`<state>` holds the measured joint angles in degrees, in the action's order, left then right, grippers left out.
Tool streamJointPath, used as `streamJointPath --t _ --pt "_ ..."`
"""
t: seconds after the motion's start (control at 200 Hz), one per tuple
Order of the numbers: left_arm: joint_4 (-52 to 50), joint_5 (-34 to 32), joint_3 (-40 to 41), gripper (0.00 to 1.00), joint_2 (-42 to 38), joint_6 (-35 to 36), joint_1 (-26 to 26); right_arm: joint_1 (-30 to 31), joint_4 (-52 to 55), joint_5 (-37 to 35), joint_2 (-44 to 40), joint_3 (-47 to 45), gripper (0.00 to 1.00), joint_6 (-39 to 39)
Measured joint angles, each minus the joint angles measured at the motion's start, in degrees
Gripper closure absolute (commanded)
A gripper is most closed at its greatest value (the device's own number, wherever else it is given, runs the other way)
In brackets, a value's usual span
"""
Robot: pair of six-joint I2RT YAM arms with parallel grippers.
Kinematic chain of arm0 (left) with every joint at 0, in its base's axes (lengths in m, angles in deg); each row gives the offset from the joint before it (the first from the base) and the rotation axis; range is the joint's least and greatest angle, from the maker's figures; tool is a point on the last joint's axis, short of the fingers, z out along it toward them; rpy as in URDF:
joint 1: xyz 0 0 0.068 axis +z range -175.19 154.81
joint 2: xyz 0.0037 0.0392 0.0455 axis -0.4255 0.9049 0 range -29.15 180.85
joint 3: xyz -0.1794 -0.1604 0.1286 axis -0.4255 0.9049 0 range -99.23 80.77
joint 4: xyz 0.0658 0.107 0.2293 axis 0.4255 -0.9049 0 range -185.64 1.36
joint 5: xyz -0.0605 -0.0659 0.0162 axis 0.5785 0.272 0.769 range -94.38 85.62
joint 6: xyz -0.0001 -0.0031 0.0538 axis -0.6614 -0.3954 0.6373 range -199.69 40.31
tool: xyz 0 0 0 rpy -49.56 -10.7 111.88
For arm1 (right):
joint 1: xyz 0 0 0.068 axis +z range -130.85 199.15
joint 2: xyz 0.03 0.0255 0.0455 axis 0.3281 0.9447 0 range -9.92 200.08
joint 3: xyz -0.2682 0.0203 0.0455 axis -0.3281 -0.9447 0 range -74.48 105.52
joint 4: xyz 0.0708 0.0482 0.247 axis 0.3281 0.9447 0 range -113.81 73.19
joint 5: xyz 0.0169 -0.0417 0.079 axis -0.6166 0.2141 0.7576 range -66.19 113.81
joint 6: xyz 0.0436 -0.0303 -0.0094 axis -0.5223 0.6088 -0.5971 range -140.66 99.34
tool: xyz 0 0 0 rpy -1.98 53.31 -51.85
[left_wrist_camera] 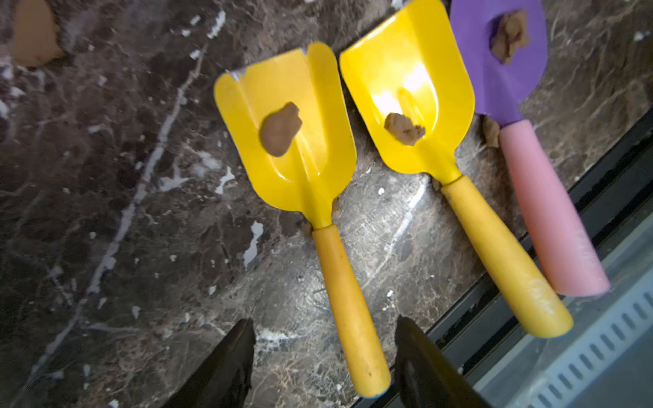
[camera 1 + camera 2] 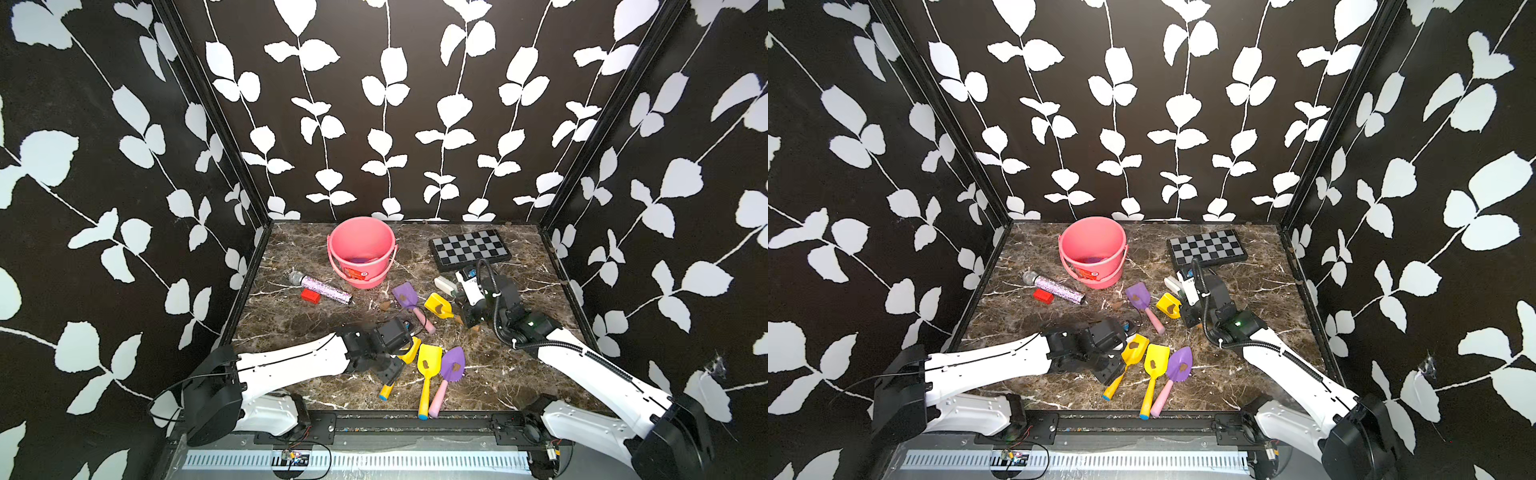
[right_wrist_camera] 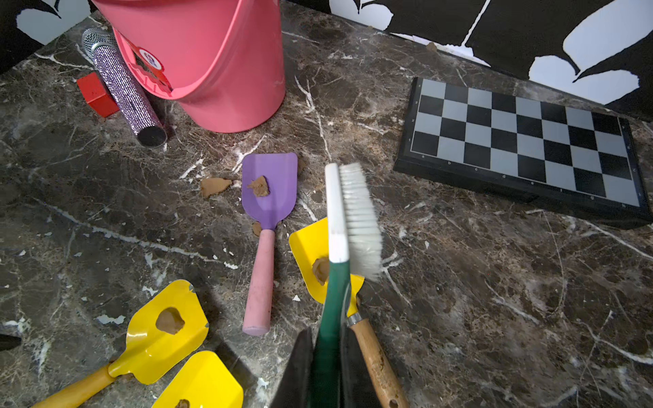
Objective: Brush the soil off the hand trowel and place it into the bucket
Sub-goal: Pick up the hand trowel from the center of the board.
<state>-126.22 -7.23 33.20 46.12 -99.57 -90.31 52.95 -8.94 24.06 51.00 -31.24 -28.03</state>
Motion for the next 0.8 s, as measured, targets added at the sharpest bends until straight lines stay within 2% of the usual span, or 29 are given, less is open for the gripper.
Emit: streamJointPath --t 0.2,0.365,0.596,0.801 --pt "1.86 -1.73 0.9 0.36 7.56 -2.4 -4.22 0.0 0.48 -0.66 -1.36 -0.68 1.0 -0.17" --pt "3.3 -2.05 2.27 0.49 11.78 -4.37 -5.62 0.0 0.46 -0.92 -1.81 -0.68 1.0 -0.2" --pt "4.76 -2.56 2.84 0.72 11.47 -5.9 -5.73 0.0 0.52 -1.03 -1.79 -0.68 1.0 -0.2" --pt "2.99 -5.09 3.69 0.82 9.57 -4.09 -3.87 0.0 0.52 -1.14 -1.62 -0.68 1.0 -0.17"
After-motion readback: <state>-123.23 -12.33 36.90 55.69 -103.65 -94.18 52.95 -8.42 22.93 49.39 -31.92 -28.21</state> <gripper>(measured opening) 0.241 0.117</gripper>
